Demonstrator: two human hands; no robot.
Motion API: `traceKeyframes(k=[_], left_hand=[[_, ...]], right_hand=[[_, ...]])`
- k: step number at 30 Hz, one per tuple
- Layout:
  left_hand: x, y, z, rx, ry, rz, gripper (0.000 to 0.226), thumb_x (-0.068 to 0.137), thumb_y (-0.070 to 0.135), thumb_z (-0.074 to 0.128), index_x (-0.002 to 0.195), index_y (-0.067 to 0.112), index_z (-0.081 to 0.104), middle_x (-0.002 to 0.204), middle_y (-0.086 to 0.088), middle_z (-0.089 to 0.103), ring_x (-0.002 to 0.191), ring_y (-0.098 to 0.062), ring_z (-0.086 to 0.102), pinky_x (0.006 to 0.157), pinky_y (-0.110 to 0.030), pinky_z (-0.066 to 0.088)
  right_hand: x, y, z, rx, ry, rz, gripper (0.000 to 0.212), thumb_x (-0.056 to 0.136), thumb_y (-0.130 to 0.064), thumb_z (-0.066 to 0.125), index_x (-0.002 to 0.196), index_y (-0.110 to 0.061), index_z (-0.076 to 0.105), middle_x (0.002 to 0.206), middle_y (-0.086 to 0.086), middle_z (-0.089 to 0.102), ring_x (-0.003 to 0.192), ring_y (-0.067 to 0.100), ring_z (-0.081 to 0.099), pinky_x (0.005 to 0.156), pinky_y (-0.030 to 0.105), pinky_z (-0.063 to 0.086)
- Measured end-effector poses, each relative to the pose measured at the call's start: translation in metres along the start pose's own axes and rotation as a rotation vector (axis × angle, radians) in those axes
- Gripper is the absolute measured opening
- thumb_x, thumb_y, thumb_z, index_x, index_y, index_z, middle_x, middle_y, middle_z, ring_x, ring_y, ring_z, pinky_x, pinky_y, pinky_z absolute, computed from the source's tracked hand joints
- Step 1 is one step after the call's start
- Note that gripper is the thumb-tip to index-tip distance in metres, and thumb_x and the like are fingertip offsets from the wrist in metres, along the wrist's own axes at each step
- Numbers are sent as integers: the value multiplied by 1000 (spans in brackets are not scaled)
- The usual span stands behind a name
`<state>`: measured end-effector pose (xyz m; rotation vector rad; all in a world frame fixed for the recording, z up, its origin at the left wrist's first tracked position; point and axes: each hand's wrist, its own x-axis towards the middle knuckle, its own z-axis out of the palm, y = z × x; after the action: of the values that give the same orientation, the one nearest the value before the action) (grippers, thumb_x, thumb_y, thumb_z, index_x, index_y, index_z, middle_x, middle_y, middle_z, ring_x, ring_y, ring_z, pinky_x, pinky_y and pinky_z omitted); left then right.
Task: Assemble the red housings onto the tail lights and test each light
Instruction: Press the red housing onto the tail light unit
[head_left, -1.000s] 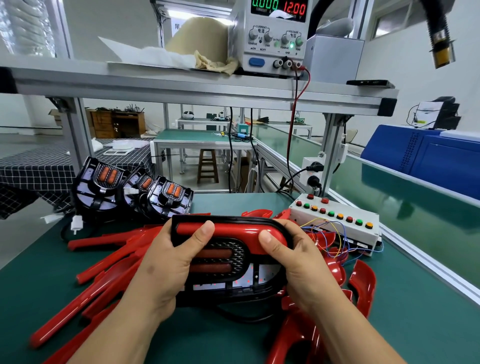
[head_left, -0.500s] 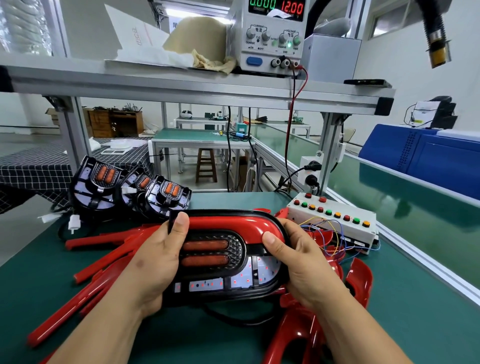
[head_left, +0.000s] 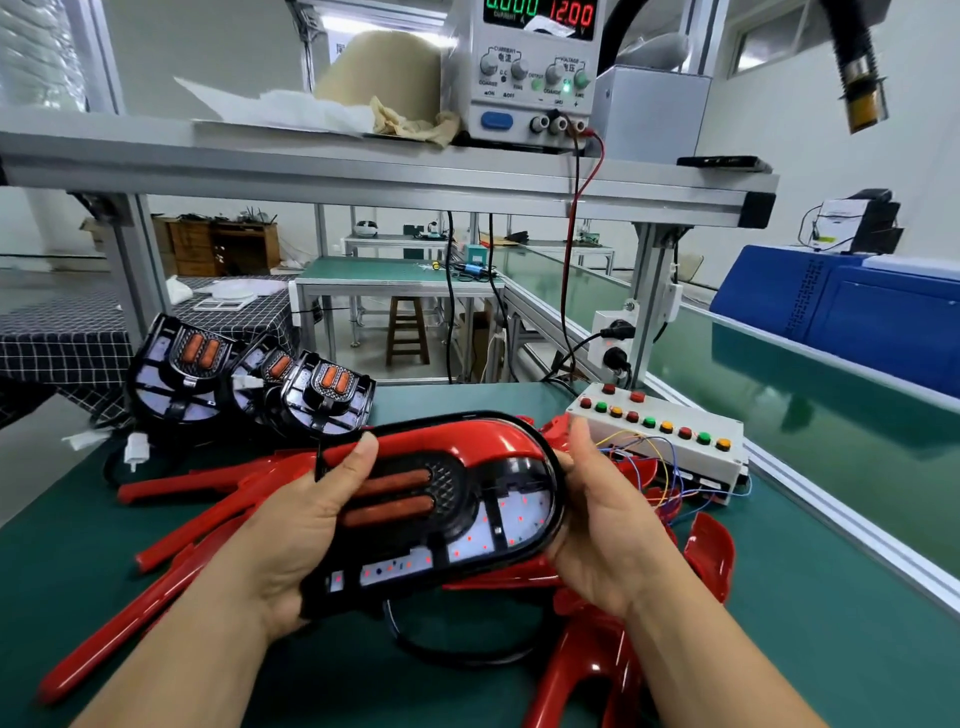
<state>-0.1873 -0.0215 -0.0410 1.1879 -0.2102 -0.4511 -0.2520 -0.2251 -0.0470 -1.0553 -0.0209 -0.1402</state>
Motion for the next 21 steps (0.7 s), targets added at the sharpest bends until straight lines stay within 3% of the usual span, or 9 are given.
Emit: traceKeyframes(k=[3,8,12,15,18,21], left_hand=[[0,0,-2,-1,-45,-32,50,73,53,64,94,10,79,104,-19,74,91,-33,73,65,-45,62],[2,5,-8,-52,-141,-54,53,80,53,59,106,9,76,114,-22,70,103,-37,69,78,-48,60],[3,-1,-7,-9,-119,-45,47,82,40,61,117,10,70,114,-20,70,101,-38,70,70,-44,61],[2,-5,-2,-4,-95,-55,49,80,40,60,121,14,64,111,-16,72,98,-36,71,75,-48,60],[2,-3,-1,-60,-78,-16,45,82,36,59,118,9,67,111,-20,72,96,-37,72,73,-48,61],[2,6,-7,-149,-39,83,34,82,32,57,95,10,78,102,-18,74,87,-32,74,64,-44,62]], right_hand=[[1,4,1,-26,13,49,57,85,-60,48,101,-13,77,112,12,72,104,24,69,84,37,57],[5,9,-1,19,61,13,37,82,-34,63,99,-3,75,106,22,71,95,33,71,86,46,57],[7,8,-4,71,78,-62,33,76,-25,68,97,-1,73,102,24,71,92,36,70,87,51,56],[6,9,-5,50,94,-95,30,76,-21,66,97,-2,72,100,22,72,90,35,70,86,50,56],[4,5,-2,-7,81,-82,38,81,-28,63,106,0,69,105,23,71,95,34,70,90,50,55],[0,-10,1,-128,144,-90,62,74,-54,57,111,-5,63,95,12,74,81,21,71,77,35,58]])
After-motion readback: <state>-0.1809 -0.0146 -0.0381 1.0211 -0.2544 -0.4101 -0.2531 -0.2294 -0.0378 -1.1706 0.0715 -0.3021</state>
